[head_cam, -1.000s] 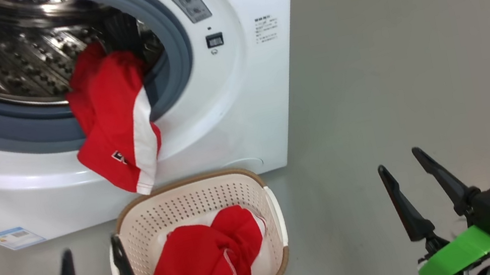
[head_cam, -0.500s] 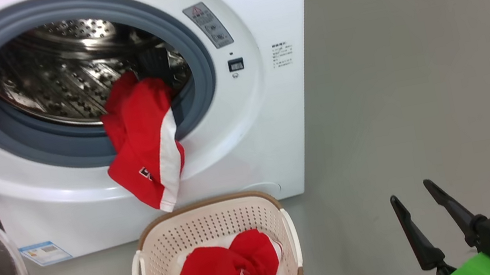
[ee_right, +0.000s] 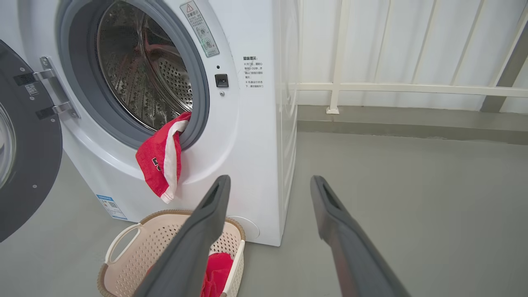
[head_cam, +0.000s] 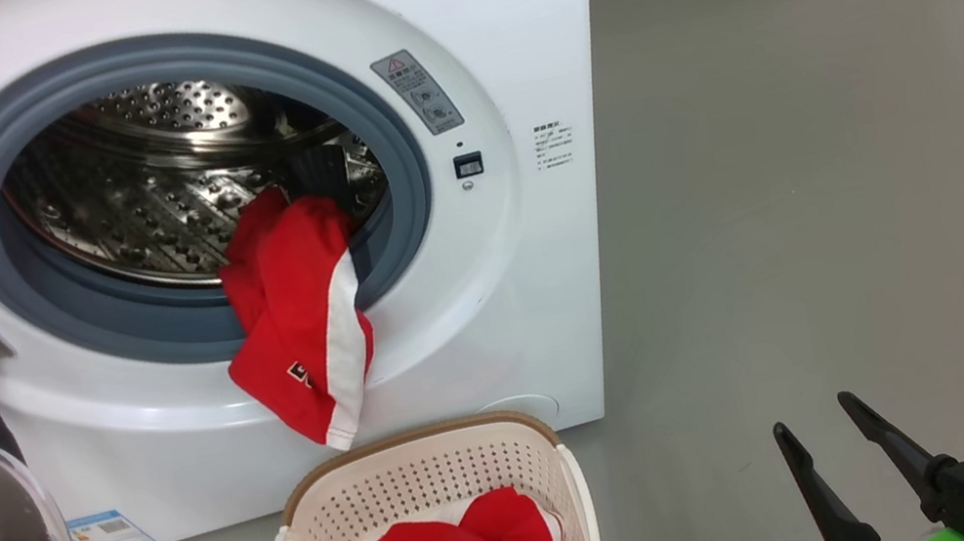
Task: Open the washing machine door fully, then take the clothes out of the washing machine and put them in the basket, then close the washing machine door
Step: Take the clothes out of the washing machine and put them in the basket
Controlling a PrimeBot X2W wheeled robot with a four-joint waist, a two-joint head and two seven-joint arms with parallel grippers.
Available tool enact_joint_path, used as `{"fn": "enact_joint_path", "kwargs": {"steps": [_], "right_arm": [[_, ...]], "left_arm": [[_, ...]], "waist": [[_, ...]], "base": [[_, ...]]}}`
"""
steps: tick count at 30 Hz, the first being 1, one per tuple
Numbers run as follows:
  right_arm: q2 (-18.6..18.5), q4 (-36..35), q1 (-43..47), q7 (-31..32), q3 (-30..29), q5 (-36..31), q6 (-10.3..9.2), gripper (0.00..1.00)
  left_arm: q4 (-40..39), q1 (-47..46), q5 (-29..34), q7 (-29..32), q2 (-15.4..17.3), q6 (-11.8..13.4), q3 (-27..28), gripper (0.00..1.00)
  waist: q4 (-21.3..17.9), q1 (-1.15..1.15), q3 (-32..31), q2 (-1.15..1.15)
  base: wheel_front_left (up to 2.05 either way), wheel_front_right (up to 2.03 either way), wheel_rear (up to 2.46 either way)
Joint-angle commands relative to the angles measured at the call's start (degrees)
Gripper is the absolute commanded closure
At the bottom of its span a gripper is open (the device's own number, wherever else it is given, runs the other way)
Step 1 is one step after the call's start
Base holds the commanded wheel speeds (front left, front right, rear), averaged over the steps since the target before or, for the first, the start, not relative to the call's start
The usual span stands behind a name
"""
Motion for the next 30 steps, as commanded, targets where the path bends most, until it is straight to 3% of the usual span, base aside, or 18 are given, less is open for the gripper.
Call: {"fn": "enact_joint_path", "kwargs": {"steps": [1,30], "right_arm": [[-0.4,-1.7,-0.4,-0.1,1.1,0.3,0.19,0.00],[-0.4,-3.0,-1.2,0.4,1.7,0.6,0.19,0.00]], "left_arm": [[-0.8,-0.8,-0.2,-0.8,0.1,-0.5,1.9,0.00],[3.5,-3.8,-1.1,-0.3,-0.8,-1.6,0.8,0.00]], "waist": [[-0.1,0.00,-0.1,0.00],[-0.9,0.00,1.1,0.00]], "base": [[0.00,0.00,0.00],[0.00,0.00,0.00]]}}
